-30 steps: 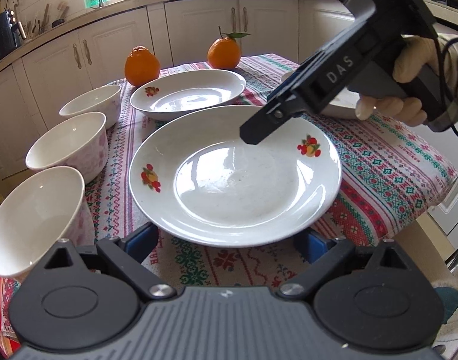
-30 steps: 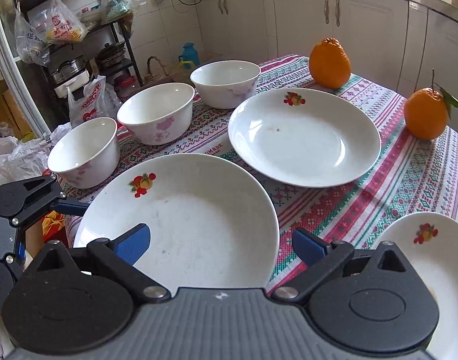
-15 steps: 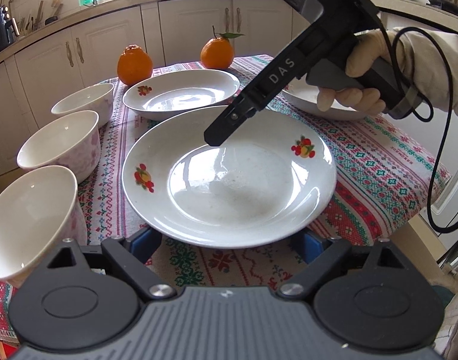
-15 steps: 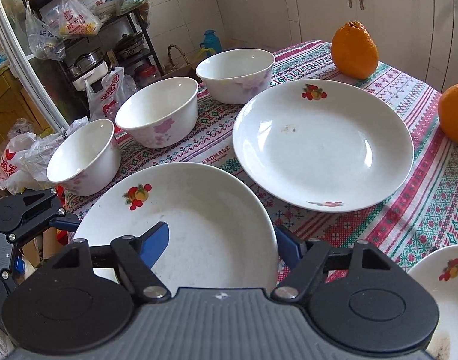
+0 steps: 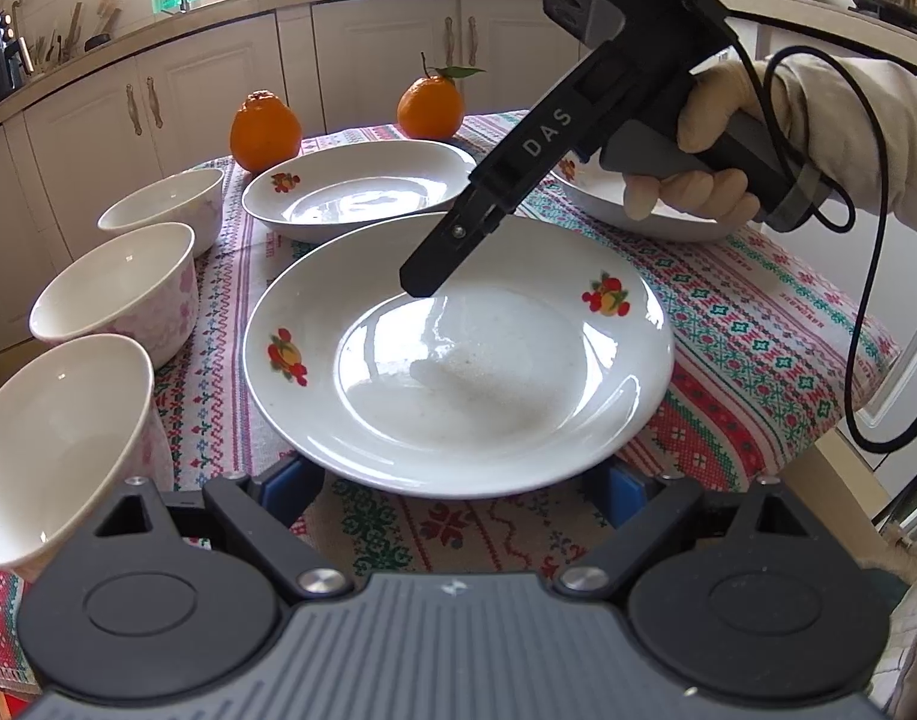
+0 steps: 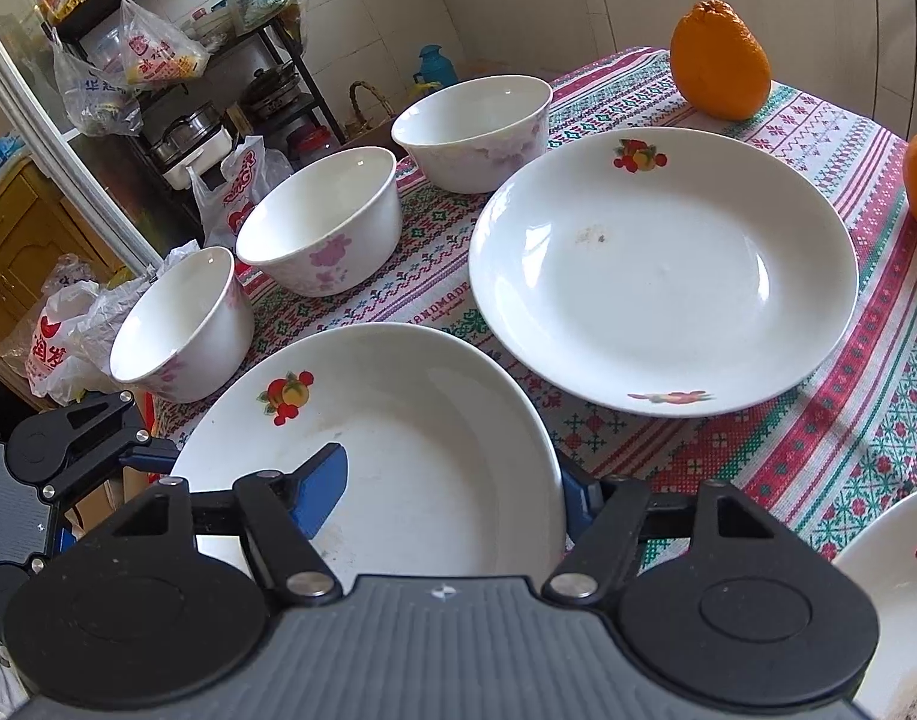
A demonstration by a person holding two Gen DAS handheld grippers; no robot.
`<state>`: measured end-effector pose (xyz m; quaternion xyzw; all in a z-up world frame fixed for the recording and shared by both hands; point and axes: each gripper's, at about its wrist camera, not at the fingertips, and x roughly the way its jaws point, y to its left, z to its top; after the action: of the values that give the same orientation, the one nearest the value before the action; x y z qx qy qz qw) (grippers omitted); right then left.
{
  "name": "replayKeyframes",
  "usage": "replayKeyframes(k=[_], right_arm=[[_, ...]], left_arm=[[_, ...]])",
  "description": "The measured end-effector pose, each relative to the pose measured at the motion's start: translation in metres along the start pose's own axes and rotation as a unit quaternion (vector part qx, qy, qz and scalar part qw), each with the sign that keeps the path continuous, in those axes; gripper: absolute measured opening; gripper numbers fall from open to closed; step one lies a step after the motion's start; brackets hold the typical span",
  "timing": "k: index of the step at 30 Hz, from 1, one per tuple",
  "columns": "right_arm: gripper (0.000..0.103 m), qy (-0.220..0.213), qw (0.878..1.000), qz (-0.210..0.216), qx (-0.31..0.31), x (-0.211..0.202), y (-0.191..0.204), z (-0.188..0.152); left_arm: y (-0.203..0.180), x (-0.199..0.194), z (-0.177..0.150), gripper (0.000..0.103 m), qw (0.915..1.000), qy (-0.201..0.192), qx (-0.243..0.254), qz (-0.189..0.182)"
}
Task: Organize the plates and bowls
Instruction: 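Carry the held plate with the right tool over the stained plate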
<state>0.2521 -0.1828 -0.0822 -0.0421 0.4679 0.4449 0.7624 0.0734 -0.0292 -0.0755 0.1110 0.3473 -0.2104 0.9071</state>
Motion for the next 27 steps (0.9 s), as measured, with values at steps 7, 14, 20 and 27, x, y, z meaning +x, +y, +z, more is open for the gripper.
replayKeyframes(k=[7, 14, 20, 27], right_arm=[[0.079, 0.001, 1.000, -0.008, -0.005, -0.002, 0.004, -0.001], [0.079, 0.000, 1.000, -0.022, -0.010, -0.013, 0.009, -0.002], [0.079, -0.009, 0.999, -0.036, -0.014, -0.029, 0.012, -0.003], [0.079, -0.024, 0.998, -0.054, -0.005, -0.050, 0.007, -0.006]], left_arm=[[-0.001, -0.001, 0.001, 0.092, 1.0000, 0.001, 0.009, 0.000], [-0.002, -0.006, 0.008, 0.092, 0.9997, 0.001, 0.020, -0.011], [-0.004, -0.009, 0.018, 0.092, 0.9992, 0.001, 0.033, -0.023], [-0.008, -0.007, 0.034, 0.092, 0.9980, -0.003, 0.048, -0.041]])
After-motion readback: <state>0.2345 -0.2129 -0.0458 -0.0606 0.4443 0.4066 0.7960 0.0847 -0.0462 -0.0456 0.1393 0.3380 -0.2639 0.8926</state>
